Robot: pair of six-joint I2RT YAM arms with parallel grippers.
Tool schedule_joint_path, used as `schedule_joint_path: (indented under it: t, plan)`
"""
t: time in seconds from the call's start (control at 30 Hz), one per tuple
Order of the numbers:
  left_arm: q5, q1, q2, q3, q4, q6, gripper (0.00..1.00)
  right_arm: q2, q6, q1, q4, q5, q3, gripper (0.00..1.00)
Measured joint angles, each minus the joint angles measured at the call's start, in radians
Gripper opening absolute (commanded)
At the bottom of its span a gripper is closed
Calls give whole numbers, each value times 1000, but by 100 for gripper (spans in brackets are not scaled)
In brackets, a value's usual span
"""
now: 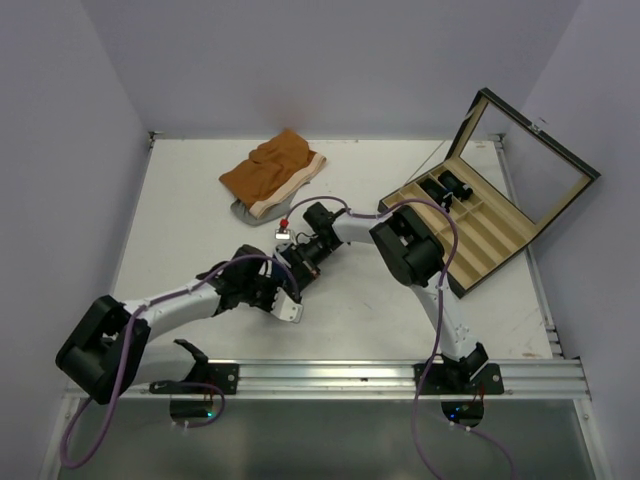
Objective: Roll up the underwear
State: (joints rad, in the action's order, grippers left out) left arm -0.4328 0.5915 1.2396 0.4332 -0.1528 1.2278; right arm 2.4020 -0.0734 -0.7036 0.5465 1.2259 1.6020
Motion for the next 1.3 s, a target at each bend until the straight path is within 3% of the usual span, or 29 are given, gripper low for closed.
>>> schedule_joint_path:
  t: [0.07, 0.1, 0.17, 0.27, 0.4, 0.63, 0.87, 1.07, 1.3]
  plan:
    - [-1, 0, 33, 40, -42, -8, 2, 0, -7, 2, 13, -3, 3, 20]
    - [-4, 0, 57, 67, -69, -13, 0, 0, -13, 5, 22, -4, 4, 30]
    - [-12, 0, 109, 134, -129, -31, 0, -1, -23, 13, 42, 1, 4, 38]
    - [-33, 0, 167, 209, -203, -48, 0, -23, -27, 24, 77, 5, 2, 63]
    - [-48, 0, 190, 245, -274, -53, 0, -76, -45, 34, 120, -45, 2, 74]
    - [-114, -4, 251, 325, -452, -58, 0, -169, -61, 190, 132, -238, 0, 73]
    - [-324, -129, 600, 645, -775, -127, 0, -419, -140, 331, 143, -374, -145, 60]
    - [-504, -245, 918, 909, -1069, -251, 0, -614, -231, 274, 151, -414, -216, 48]
    - [-536, -264, 1064, 1041, -1214, -345, 0, -621, -353, 91, 212, -488, -183, 49]
